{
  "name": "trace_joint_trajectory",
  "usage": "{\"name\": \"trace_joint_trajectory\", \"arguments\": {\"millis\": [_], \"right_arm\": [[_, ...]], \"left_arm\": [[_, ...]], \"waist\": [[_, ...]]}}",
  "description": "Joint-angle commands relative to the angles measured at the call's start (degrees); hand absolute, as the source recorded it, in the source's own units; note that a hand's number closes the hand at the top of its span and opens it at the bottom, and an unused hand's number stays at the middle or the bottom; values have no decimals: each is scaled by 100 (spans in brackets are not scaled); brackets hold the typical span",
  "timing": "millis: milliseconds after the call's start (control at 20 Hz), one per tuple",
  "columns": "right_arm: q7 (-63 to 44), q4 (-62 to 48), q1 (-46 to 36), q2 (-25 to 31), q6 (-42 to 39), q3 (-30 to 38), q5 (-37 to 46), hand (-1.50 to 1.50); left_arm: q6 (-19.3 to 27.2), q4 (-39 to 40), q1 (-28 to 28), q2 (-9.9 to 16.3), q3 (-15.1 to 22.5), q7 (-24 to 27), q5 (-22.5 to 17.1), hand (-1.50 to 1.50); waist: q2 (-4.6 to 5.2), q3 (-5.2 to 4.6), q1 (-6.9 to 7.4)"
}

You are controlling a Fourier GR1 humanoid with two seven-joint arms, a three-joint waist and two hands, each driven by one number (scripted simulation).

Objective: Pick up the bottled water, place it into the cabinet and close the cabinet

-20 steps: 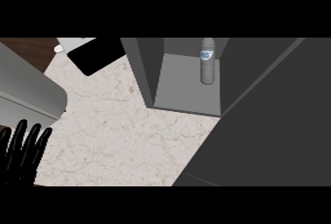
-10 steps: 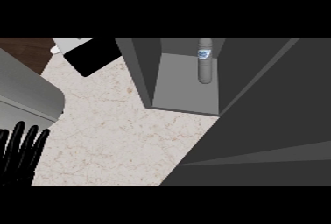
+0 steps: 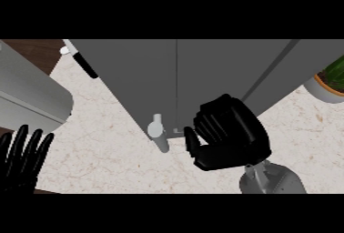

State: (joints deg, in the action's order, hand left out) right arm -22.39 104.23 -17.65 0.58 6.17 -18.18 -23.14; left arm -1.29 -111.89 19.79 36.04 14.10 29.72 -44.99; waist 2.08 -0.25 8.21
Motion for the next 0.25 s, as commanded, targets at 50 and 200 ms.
{"name": "trace_joint_trajectory", "arguments": {"millis": [50, 200], "right_arm": [[191, -1690, -1791, -56, 862, 355, -255, 150], [295, -2637, -2606, -56, 952, 475, -498, 150]], "left_arm": [[45, -39, 8, -101, 141, -46, 68, -150], [-129, 75, 21, 5, 30, -45, 30, -150]], "waist": [[-47, 17, -24], [-49, 15, -42]]}}
